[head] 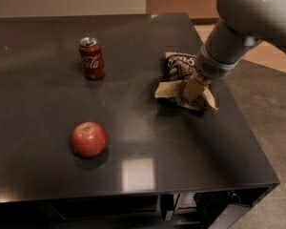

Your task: Move brown chip bag near coke can

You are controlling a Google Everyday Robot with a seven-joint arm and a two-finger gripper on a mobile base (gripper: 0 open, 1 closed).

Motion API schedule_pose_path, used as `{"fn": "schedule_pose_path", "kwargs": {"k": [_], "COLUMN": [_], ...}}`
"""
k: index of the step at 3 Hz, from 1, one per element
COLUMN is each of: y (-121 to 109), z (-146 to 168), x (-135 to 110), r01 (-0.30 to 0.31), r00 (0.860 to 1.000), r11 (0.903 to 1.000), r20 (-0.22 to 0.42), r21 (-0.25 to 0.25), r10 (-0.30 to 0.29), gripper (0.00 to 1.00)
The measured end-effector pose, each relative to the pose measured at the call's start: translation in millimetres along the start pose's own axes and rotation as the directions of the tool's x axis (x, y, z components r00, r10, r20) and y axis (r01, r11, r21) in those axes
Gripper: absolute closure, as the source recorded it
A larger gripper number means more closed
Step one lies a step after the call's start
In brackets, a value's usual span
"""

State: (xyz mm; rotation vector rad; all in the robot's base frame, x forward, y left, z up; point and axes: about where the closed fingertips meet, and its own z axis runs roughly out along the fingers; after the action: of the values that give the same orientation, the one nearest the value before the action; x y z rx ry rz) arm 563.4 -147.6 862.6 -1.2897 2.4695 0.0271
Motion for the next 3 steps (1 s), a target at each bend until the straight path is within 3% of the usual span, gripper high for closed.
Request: {"fn": "schedule_pose_path", "kwargs": {"k": [1,2,3], "y": [-3.5,-5.8,-5.8], "z": [-5.5,-12.1,-16.8], "x": [-10.3,-30.0,-62.8], "r01": [0.021,0.057,0.113], "r00": [1.0,0.997,0.988], "r11": [0.9998,0.9983,0.9935], "r20": [0.023,0.058,0.105], "r21": [0.004,0.008,0.011], "r10": [-0.022,-0.058,-0.114], "gripper": [0.88,1.0,1.0]}}
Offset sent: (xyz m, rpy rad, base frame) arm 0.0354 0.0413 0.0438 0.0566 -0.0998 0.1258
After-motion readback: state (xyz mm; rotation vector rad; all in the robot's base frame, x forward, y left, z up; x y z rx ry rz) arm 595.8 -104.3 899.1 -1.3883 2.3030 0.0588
